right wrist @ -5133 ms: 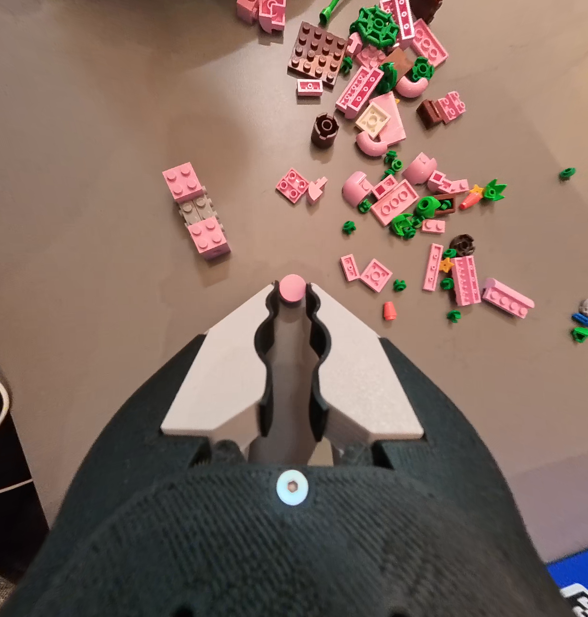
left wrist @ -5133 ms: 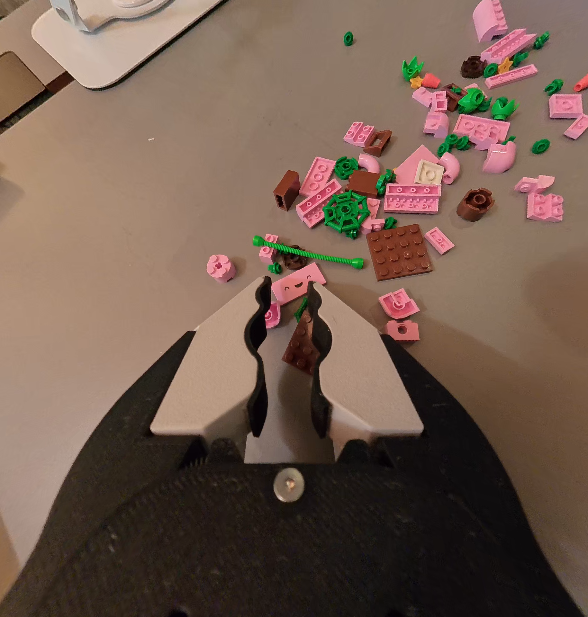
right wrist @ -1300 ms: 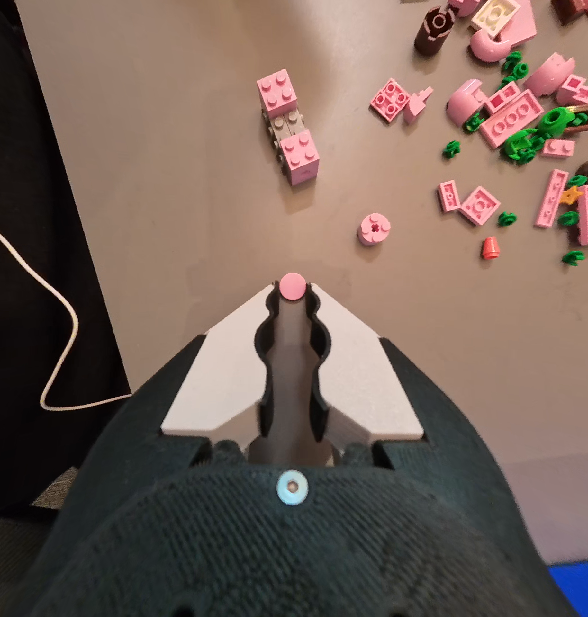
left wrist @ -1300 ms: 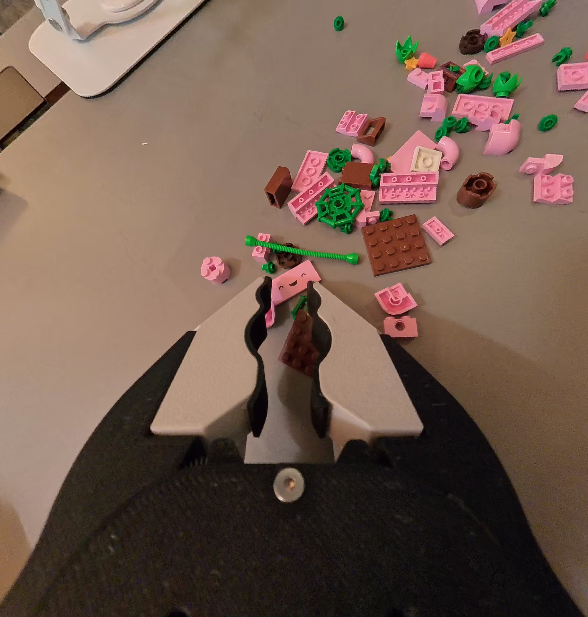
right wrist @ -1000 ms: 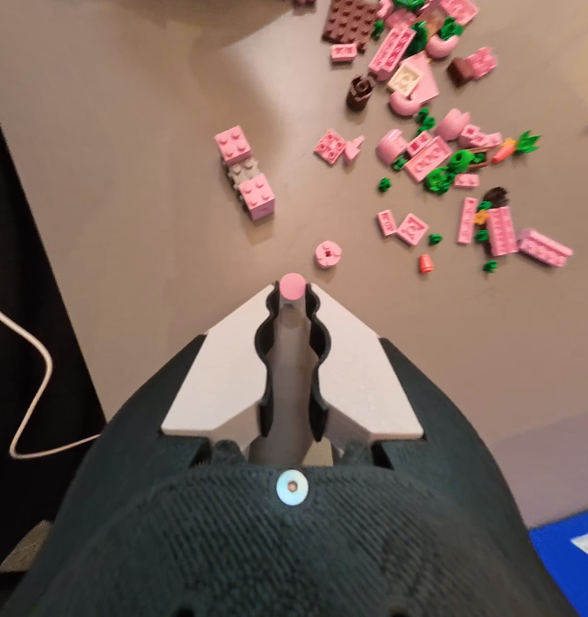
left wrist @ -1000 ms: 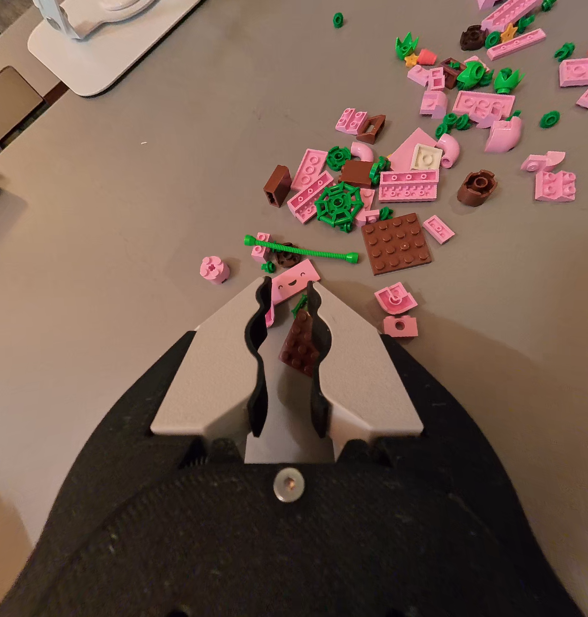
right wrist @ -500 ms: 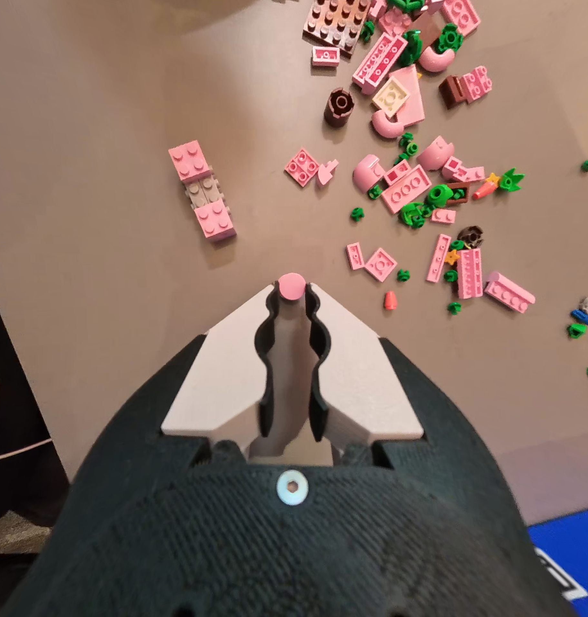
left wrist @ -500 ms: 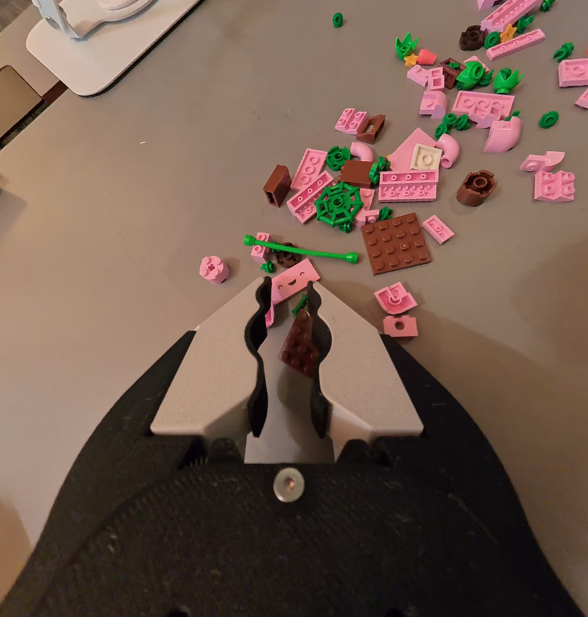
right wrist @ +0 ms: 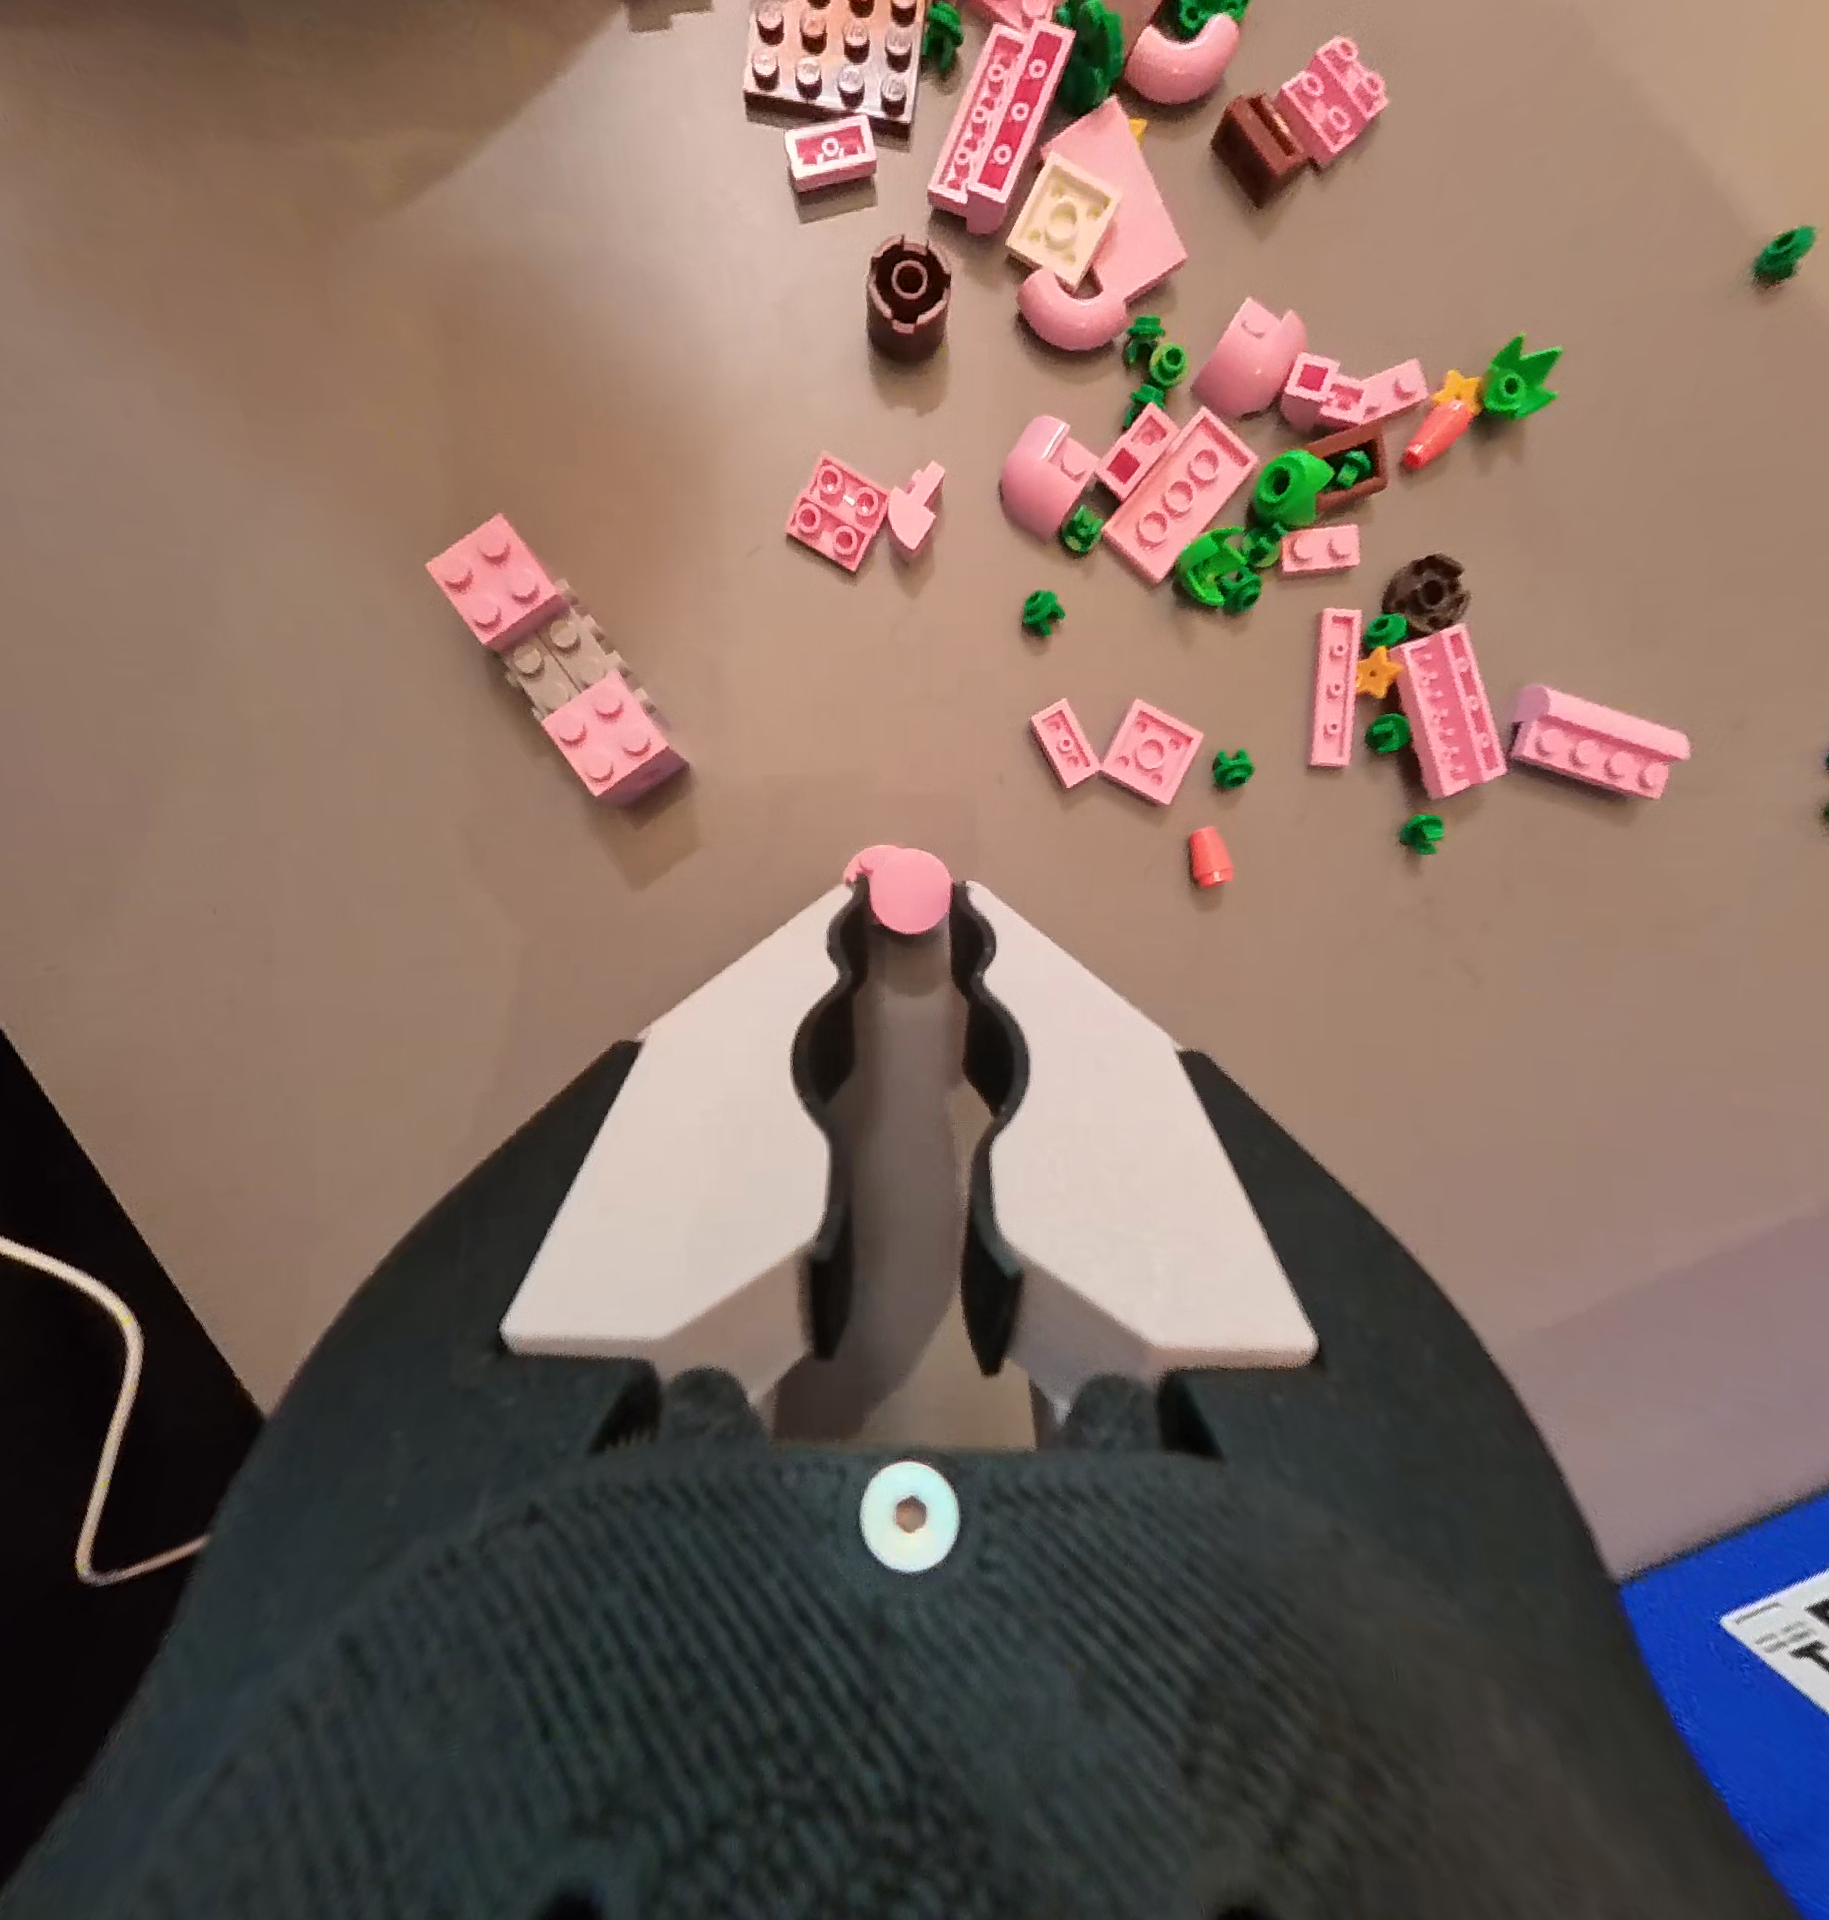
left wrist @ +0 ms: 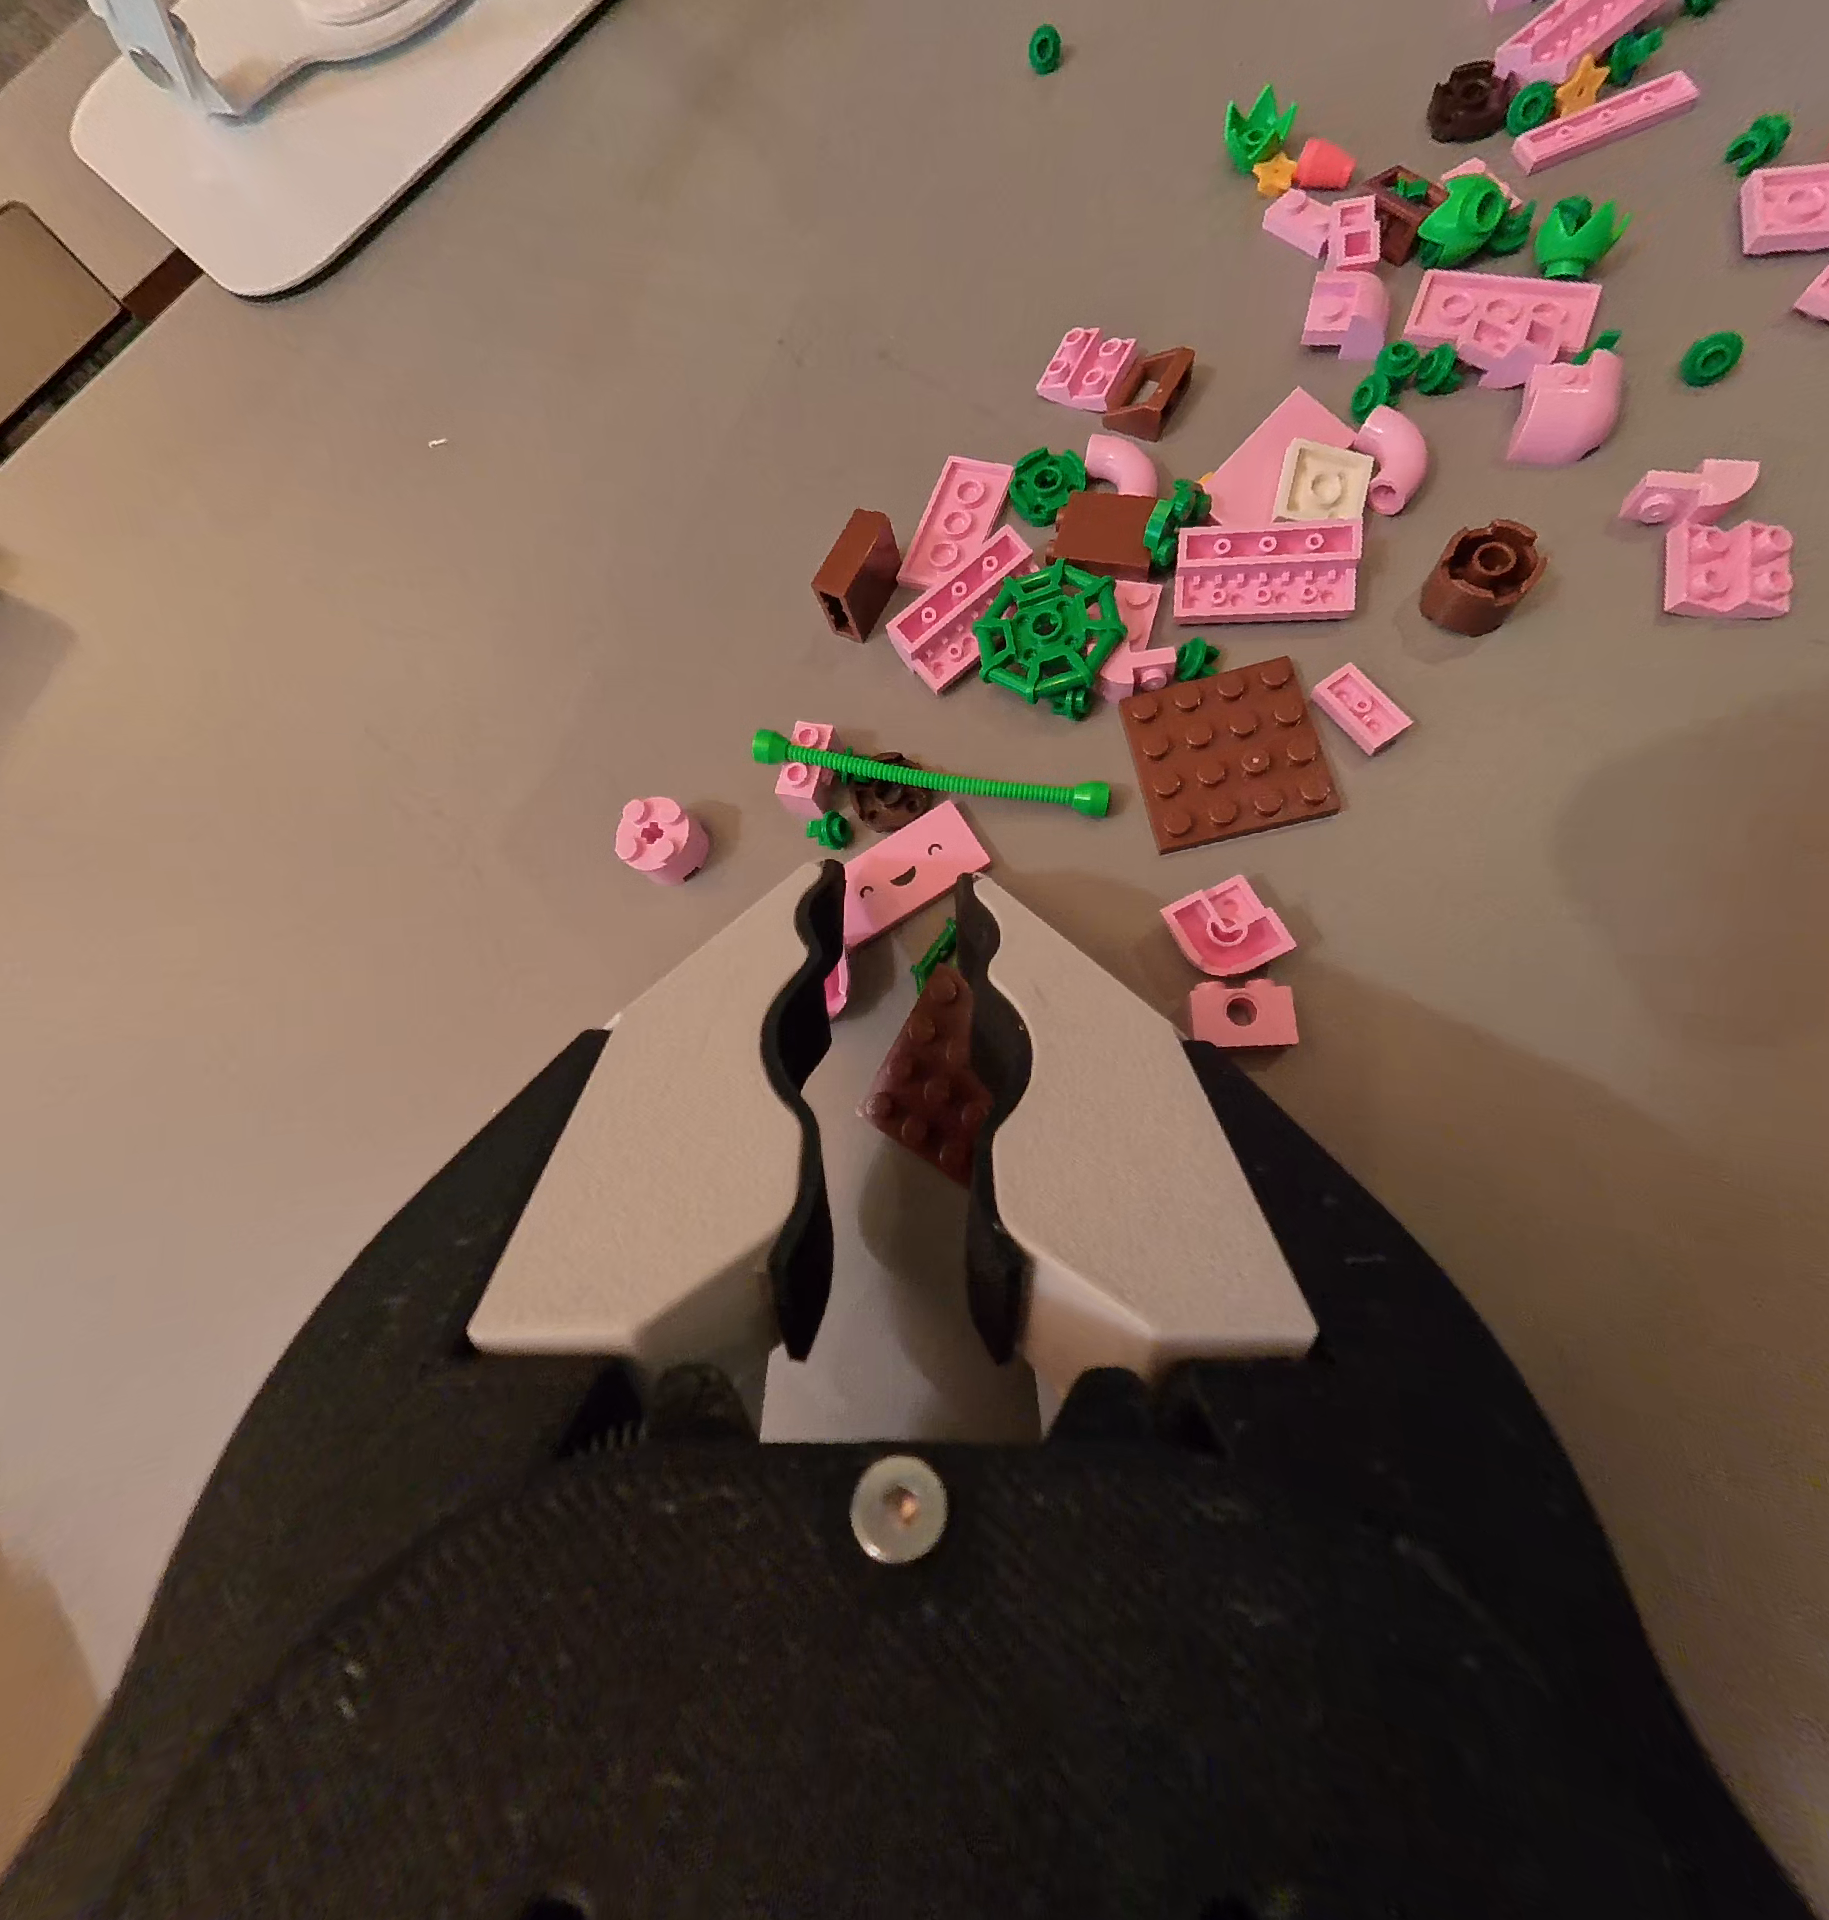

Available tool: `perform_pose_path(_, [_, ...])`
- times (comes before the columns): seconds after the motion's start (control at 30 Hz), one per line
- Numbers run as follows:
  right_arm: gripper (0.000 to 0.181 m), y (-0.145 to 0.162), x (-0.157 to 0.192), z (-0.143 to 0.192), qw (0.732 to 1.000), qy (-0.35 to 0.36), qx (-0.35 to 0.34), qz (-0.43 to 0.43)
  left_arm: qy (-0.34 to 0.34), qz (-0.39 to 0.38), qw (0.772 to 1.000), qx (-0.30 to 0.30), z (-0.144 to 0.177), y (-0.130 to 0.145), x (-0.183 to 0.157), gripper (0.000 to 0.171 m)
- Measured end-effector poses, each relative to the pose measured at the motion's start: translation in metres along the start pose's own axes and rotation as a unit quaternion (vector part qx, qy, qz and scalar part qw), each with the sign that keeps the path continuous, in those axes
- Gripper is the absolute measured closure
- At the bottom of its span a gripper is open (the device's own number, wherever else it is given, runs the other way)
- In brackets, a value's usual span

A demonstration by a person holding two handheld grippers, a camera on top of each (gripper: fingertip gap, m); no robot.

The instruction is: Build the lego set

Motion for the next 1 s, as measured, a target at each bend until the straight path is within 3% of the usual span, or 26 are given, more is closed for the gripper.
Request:
perform_pose_path(0.3, [0.167, -0.0011, 0.0044, 0.0010, 0.999, -0.007, -0.005, -0.052, -0.001, -0.002, 1.000, 0.000, -0.0001, 0.0000, -0.0005, 0.152])
perform_pose_path(1.0, [0.167, -0.0042, 0.0067, -0.0007, 0.998, 0.019, 0.022, -0.060, -0.001, -0.003, 1.000, 0.001, -0.0001, 0.0000, -0.0007, 0.152])
Point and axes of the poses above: each gripper's, where its closed fingertips meet, z back along the fingers, y out of its underside, x = y × z across the jaws, the point moved 8 cm from there along z, back along the fingers, and after that the axes turned 14 degrees about x, right-handed, at the moved point
